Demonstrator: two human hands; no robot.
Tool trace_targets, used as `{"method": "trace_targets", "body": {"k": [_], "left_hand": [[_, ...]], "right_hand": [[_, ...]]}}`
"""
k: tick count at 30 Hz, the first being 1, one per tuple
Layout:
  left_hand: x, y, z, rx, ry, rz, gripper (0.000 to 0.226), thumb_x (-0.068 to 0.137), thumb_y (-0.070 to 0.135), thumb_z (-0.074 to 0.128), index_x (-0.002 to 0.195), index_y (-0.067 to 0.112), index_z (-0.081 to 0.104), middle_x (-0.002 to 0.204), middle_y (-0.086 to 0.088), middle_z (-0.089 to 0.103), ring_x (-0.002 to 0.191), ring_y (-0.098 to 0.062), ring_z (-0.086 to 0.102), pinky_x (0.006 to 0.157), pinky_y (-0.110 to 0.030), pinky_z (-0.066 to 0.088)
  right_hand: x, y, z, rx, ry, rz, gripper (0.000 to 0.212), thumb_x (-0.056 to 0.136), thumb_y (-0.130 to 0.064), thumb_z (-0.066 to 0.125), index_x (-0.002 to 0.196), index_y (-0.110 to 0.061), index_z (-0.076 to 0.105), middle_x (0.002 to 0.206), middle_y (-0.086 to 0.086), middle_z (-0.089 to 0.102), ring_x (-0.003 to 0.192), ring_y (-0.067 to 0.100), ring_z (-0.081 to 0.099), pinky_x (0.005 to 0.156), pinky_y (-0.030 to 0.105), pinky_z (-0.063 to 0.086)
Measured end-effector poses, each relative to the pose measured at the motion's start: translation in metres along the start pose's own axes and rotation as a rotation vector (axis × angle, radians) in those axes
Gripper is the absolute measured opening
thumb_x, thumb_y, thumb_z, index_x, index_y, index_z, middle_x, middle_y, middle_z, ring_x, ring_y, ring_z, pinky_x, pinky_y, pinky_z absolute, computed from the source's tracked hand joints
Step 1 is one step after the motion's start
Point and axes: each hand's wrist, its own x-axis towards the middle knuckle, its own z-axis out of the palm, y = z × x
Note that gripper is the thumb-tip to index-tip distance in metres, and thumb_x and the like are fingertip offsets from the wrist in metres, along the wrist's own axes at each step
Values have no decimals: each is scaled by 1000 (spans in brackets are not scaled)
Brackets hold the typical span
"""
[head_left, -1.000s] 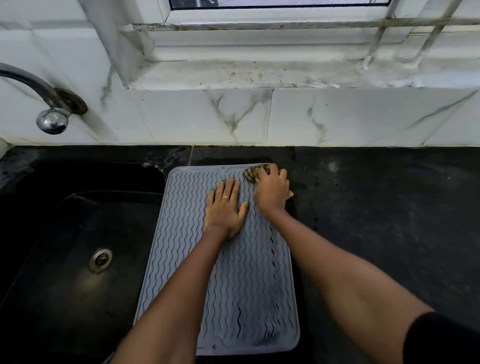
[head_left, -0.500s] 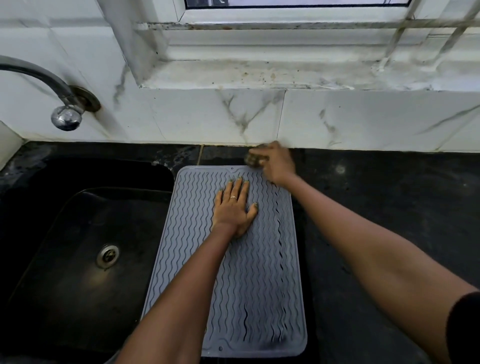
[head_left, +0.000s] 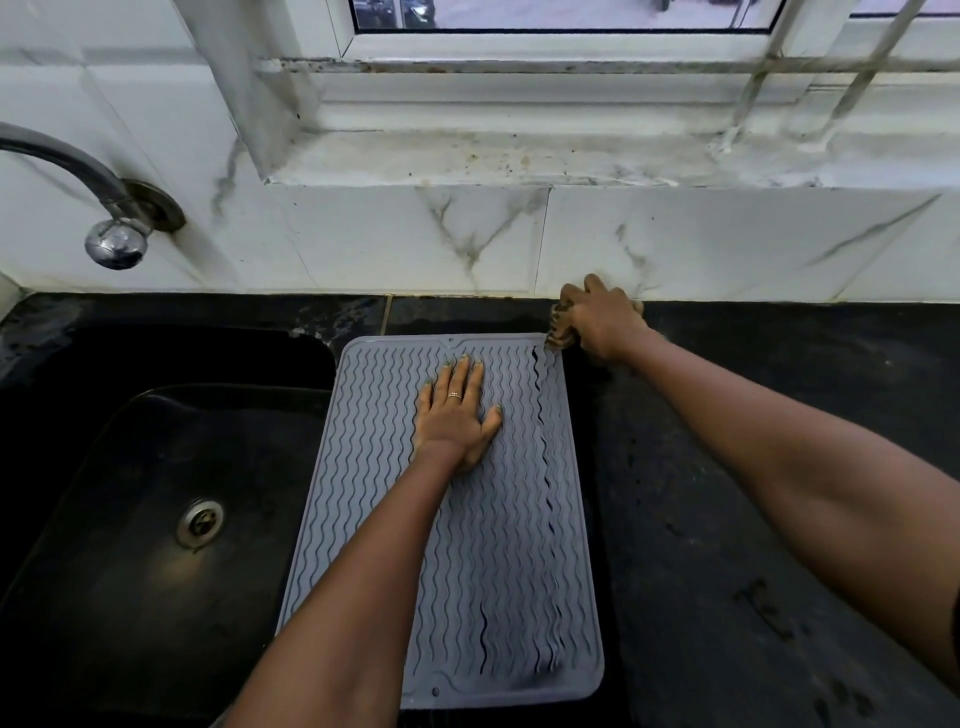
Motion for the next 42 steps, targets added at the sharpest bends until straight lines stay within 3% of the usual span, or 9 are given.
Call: {"method": "trace_targets", "body": {"k": [4, 9, 14, 19, 21, 26, 36, 39, 42], "left_hand": [[0, 0, 0, 16, 2, -6, 68, 98, 52, 23, 153, 25, -8, 162, 1, -11, 149, -19, -12, 118, -40, -9], [0, 0, -1, 11, -2, 0, 68, 98, 52, 24, 153, 25, -7, 162, 1, -10, 149, -19, -11, 119, -40, -8], [-2, -1, -3, 12, -16, 12, 69, 98, 52, 23, 153, 24, -8, 162, 0, -11, 149, -20, -12, 119, -41, -8], [-1, 2, -2, 20, -31, 2, 69, 98, 52, 23, 153, 24, -8, 162, 0, -12, 149, -20, -13, 118, -42, -9], [-1, 3, -4, 24, -29, -9, 69, 98, 52, 23, 153, 24, -7, 162, -1, -11, 149, -21, -12, 118, -42, -8], [-3, 4, -6, 33, -46, -12, 68, 98, 52, 23, 153, 24, -7, 162, 0, -11, 149, -21, -12, 119, -42, -7], [0, -1, -1, 22, -1, 5, 67, 98, 52, 23, 153, 25, -5, 162, -1, -9, 149, -21, -11, 119, -42, -8], [0, -1, 0, 26, 8, 20, 67, 99, 52, 22, 153, 25, -5, 162, -2, -9, 149, -21, -11, 119, -42, -8], [-1, 0, -1, 26, 2, 26, 67, 98, 52, 21, 153, 24, -6, 162, -2, -9, 149, -22, -11, 119, -42, -8]], "right_hand": [[12, -30, -1, 190, 133, 44, 43, 82, -6, 61, 121, -24, 62, 127, 9, 45, 117, 33, 37, 87, 51, 47], [9, -42, 19, 193, -52, 19, 47, 84, 0, 55, 127, -16, 57, 135, 10, 41, 123, 34, 35, 91, 54, 45], [12, -20, -2, 380, -215, 188, 37, 84, -12, 61, 119, -22, 58, 128, 10, 41, 113, 36, 45, 88, 46, 48], [-20, -48, -9, 583, 104, 392, 37, 90, -9, 54, 121, -27, 60, 122, 10, 46, 115, 32, 43, 90, 44, 45], [-53, -80, 9, 613, 129, 439, 31, 88, -12, 58, 113, -29, 64, 121, 9, 49, 112, 30, 45, 88, 44, 47], [-83, -117, 44, 482, 314, 427, 27, 87, -7, 52, 112, -11, 64, 116, 13, 53, 101, 32, 44, 82, 41, 45], [8, -85, 41, 432, 341, 471, 30, 90, -4, 49, 118, -10, 58, 128, 12, 49, 112, 33, 43, 88, 37, 42], [14, -77, 29, 558, 334, 511, 23, 92, -8, 51, 112, -11, 61, 126, 12, 50, 109, 29, 44, 86, 33, 44], [-10, -88, 14, 673, 508, 616, 21, 89, -12, 56, 108, -14, 64, 116, 8, 54, 104, 24, 49, 80, 31, 49]]}}
